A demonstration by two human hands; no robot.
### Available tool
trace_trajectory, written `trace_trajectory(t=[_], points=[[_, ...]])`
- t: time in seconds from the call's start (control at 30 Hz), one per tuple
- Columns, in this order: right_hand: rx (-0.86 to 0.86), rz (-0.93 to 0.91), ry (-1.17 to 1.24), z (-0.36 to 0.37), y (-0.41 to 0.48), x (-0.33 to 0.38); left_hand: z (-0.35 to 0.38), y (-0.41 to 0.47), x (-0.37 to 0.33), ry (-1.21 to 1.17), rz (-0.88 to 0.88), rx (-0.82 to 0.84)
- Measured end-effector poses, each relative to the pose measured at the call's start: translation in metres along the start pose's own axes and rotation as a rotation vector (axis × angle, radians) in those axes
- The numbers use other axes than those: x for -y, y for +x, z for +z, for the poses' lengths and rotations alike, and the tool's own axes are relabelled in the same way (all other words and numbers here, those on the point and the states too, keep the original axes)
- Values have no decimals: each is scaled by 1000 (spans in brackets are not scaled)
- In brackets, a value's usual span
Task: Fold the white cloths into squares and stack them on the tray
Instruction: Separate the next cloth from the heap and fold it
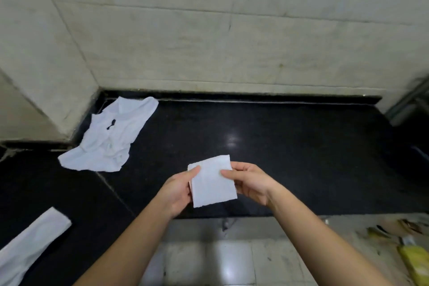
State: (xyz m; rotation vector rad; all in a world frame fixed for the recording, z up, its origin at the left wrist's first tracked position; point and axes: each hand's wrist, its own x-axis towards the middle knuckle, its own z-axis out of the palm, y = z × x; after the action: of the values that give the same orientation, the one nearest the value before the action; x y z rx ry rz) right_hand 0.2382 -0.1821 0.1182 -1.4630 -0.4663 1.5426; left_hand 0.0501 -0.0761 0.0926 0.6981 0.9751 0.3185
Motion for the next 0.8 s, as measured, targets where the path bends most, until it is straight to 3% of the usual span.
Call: trace_trajectory(t=[0.4, 0.63, 0.8], points=[[-296, -215, 321, -321, -208, -38, 367, 7, 111, 429, 128, 212], [-423, -307, 431, -443, -270, -37, 510, 19, 136, 686, 191, 330], [-512, -339, 512, -527, -287, -31, 609, 60, 152, 726, 187, 425]])
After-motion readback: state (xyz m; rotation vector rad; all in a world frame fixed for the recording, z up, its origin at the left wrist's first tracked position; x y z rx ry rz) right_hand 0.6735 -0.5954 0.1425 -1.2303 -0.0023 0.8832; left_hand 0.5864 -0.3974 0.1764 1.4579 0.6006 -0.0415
